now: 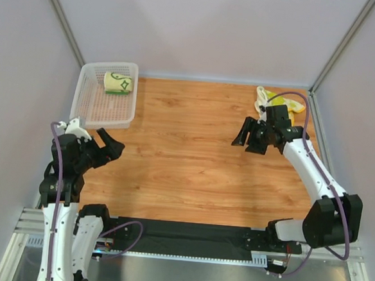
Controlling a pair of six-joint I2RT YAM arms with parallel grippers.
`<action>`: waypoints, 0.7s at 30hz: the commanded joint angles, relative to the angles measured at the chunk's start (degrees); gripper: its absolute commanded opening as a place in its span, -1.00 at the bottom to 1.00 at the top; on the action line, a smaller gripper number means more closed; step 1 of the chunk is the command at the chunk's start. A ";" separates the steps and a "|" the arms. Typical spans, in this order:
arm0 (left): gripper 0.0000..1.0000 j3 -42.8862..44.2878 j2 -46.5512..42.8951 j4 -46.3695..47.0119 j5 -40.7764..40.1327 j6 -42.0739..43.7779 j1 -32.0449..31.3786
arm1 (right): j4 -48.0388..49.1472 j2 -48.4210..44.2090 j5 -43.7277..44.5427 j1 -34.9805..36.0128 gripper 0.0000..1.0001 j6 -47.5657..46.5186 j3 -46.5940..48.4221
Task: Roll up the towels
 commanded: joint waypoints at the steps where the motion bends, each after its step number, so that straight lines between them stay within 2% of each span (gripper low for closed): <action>1: 0.95 3.94 -1.28 -12.91 0.88 11.71 -0.13 | 4.39 3.43 7.35 -0.34 0.31 -0.19 5.47; 2: 0.95 4.56 -1.72 -13.27 3.08 12.77 -0.04 | 4.39 5.18 8.31 -0.52 0.31 -0.55 6.09; 5: 0.96 7.64 -0.85 -16.87 2.75 17.08 -0.13 | 4.75 7.39 11.13 -1.57 0.32 -1.78 8.73; 9: 0.96 5.02 -2.16 -15.39 6.08 16.65 -0.30 | 6.50 13.35 12.02 -4.47 0.36 -1.26 11.63; 13: 0.99 4.92 -4.71 -15.38 5.39 16.65 -1.27 | 6.68 21.95 12.63 -7.11 0.40 -0.73 18.39; 17: 0.99 4.83 -4.19 -15.47 5.39 16.74 -2.94 | 5.98 31.02 15.08 -7.55 0.69 -0.55 28.04; 21: 0.99 4.66 -3.05 -15.29 5.04 16.30 -3.03 | 4.92 41.30 15.36 -8.77 0.80 0.32 36.14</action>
